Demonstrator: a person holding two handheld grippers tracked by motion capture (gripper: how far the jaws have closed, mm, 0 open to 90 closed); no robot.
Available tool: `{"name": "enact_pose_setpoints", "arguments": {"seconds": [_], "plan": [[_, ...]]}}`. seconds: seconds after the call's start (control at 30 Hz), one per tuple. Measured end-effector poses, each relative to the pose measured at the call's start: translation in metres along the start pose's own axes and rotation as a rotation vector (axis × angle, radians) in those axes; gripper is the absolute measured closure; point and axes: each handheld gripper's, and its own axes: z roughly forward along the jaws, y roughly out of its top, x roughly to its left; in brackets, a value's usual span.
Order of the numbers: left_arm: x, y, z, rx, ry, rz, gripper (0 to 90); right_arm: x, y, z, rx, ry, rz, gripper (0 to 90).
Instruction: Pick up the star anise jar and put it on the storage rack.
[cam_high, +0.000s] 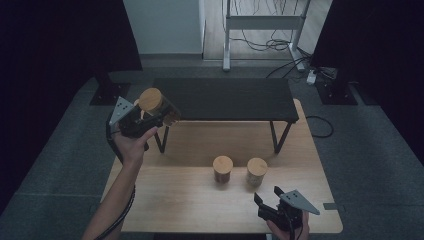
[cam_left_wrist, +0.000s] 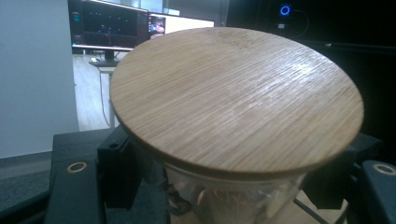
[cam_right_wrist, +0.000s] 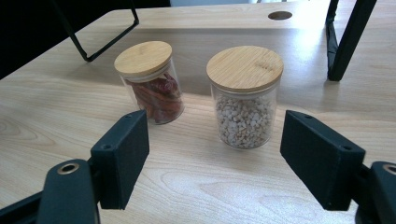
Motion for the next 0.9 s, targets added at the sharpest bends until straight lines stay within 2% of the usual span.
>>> {"name": "enact_pose_setpoints", "arguments": {"seconds": [0.4, 0.53, 0.9], "plan": [[0.009, 0.007, 0.031, 0.021, 0.019, 0.0, 27.4, -0.002, -0.001, 0.001, 0.005, 0.002, 0.006, 24.1], [0.011, 0.009, 0.042, 0.027, 0.023, -0.016, 27.4, -0.002, -0.001, 0.001, 0.009, 0.003, 0.009, 24.1], [0.015, 0.018, 0.061, 0.051, 0.038, -0.009, 27.4, -0.001, -0.001, 0.0, 0.008, 0.003, 0.006, 24.1]]}}
